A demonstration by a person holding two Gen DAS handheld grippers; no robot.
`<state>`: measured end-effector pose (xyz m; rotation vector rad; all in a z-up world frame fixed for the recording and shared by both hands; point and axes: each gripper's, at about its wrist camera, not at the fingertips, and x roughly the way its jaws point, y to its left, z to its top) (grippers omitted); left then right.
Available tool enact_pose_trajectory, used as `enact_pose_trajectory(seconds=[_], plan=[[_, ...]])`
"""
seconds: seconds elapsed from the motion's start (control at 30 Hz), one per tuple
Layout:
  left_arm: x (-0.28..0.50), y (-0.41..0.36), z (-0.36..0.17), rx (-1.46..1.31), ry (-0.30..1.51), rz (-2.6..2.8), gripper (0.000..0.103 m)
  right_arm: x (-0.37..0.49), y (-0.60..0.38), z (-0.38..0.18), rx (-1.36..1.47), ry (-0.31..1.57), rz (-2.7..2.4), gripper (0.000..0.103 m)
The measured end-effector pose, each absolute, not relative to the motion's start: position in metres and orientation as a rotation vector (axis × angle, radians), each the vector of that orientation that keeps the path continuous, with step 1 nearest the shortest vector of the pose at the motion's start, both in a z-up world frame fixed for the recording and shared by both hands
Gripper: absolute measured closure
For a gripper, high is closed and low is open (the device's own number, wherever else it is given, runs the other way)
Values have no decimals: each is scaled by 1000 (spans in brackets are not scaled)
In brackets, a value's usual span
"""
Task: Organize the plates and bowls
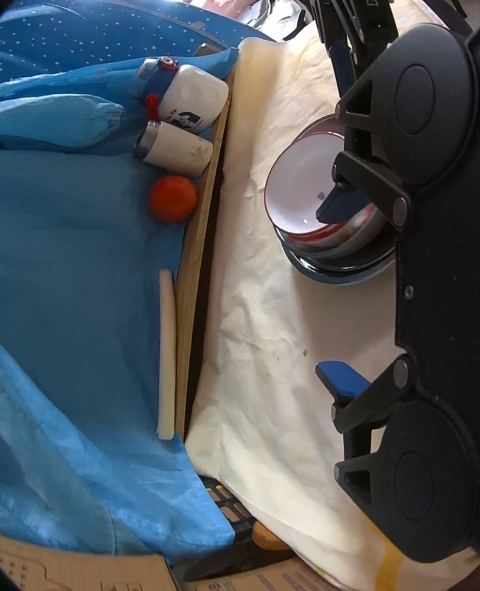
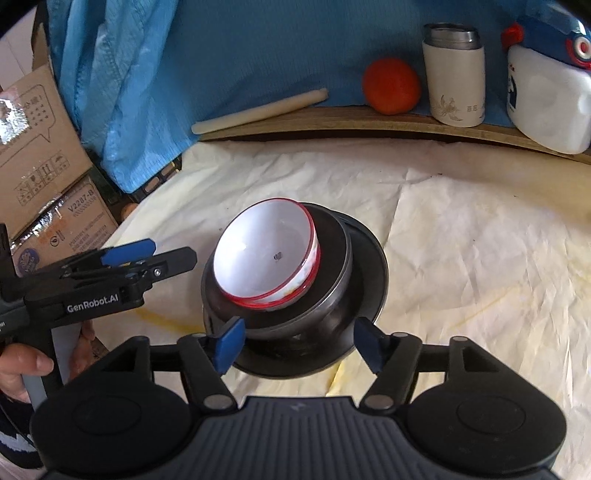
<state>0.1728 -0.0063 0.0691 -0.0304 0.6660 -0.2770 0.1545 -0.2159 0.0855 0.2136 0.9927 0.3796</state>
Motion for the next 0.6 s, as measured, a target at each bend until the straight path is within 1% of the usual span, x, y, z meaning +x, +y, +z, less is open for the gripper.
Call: enact_pose_trajectory(seconds=[0.03,0.07,0.1,0.17,0.2,0.23,0.3,0.6], plan=[[169,-5,69,-34,660,-277,16,150,-216,86,218,978,380,25],[165,-4,68,-39,652,-276,15,147,-217,86,221,964,379,18],[161,-3,67,-42,643,-273,15,143,-217,86,225,949,380,14],[152,-1,66,-40,624,-267,14,135,-217,86,231,917,382,13],[147,0,65,-38,617,-267,13,130,-217,86,232,904,382,12],[143,1,64,-37,609,-265,7,125,-217,86,233,885,383,10],[132,4,63,-39,575,-252,1,116,-216,86,235,850,380,7],[88,9,51,-21,491,-227,1,69,-217,81,217,672,325,1]])
